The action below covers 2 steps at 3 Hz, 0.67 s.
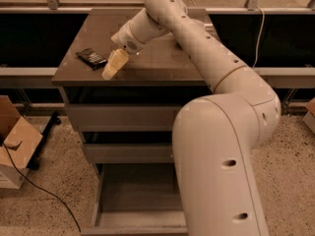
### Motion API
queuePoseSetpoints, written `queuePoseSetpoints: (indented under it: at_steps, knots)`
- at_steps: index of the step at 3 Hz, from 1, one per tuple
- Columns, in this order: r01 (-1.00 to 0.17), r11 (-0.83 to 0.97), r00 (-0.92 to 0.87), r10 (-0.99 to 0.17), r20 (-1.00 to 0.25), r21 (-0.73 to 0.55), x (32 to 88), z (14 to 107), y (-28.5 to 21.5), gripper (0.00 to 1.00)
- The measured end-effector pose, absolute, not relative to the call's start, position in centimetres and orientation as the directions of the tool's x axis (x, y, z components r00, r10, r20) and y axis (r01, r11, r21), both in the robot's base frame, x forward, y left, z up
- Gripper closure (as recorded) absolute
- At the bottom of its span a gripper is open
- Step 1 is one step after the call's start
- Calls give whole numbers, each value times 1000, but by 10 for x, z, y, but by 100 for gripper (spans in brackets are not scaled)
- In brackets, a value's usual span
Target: Place rxbar chocolate into bottom drawer
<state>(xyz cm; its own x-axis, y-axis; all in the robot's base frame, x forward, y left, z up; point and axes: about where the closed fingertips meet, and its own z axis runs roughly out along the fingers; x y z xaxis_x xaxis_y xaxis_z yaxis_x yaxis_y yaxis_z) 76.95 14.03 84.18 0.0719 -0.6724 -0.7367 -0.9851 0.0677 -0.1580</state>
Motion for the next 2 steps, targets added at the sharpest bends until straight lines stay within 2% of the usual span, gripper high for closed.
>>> queuePoseSetpoints:
  at_steps: [2]
  knots:
    - [-986,5,121,-663,-738,-165,781,844,175,0]
